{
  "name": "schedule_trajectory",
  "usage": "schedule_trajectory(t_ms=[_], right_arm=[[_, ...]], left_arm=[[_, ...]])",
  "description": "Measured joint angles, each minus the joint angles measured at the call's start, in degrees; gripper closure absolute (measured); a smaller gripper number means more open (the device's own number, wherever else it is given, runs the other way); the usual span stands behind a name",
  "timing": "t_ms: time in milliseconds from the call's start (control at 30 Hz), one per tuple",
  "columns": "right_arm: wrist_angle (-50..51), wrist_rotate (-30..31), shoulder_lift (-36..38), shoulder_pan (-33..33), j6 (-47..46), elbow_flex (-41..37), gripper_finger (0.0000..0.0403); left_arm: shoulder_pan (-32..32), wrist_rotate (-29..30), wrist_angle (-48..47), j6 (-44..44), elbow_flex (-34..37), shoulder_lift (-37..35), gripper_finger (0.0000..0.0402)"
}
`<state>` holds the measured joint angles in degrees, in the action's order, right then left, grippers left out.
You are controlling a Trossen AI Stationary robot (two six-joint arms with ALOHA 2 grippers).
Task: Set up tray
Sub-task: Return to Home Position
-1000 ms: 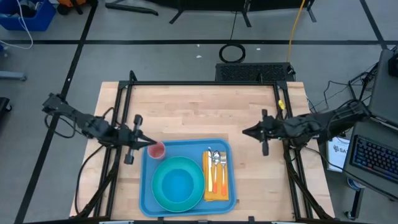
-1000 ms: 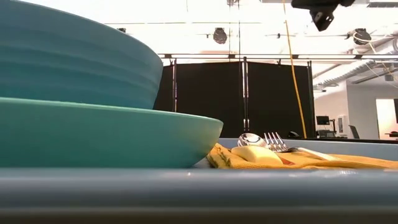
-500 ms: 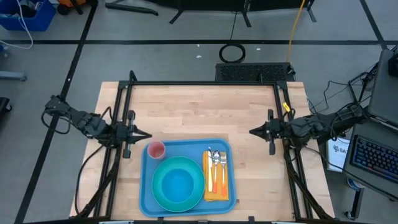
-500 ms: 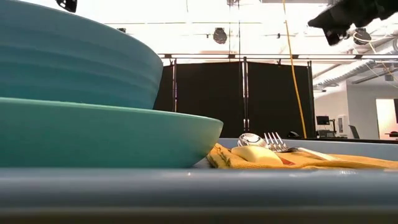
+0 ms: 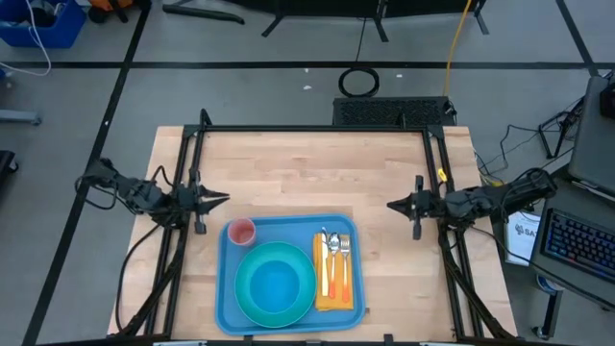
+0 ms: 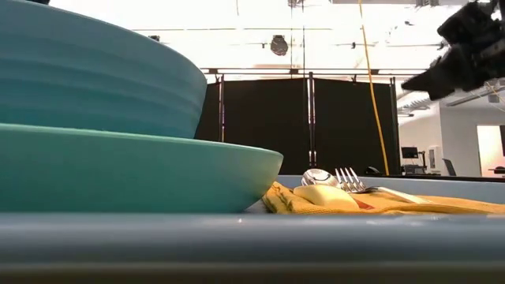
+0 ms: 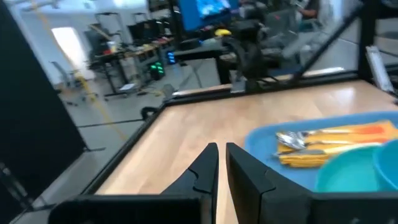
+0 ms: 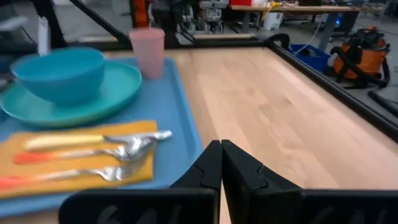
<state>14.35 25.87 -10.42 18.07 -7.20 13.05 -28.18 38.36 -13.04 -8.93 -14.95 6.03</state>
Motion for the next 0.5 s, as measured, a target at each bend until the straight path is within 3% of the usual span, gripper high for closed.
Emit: schedule_trajectory(t_ms=[133,300,500], right_arm=[[0.07,1.5,0.91,0.0,-0.88,-3.08,0.0403],[-0.76,3.54,0.92,0.0,-3.22,-5.55,0.0403],[-2.11,9.59,0.77,-0.03,-3.14,-5.82,0.0403]], left_arm=[[-0.02,6.08,2.89,-0.15,2.3,-1.49,0.0364],[0.0,15.64,2.71,6.5,5.66,-1.49,0.0364],[0.0,20.87,2.94,14.35,10.28,-1.45,0.0364]])
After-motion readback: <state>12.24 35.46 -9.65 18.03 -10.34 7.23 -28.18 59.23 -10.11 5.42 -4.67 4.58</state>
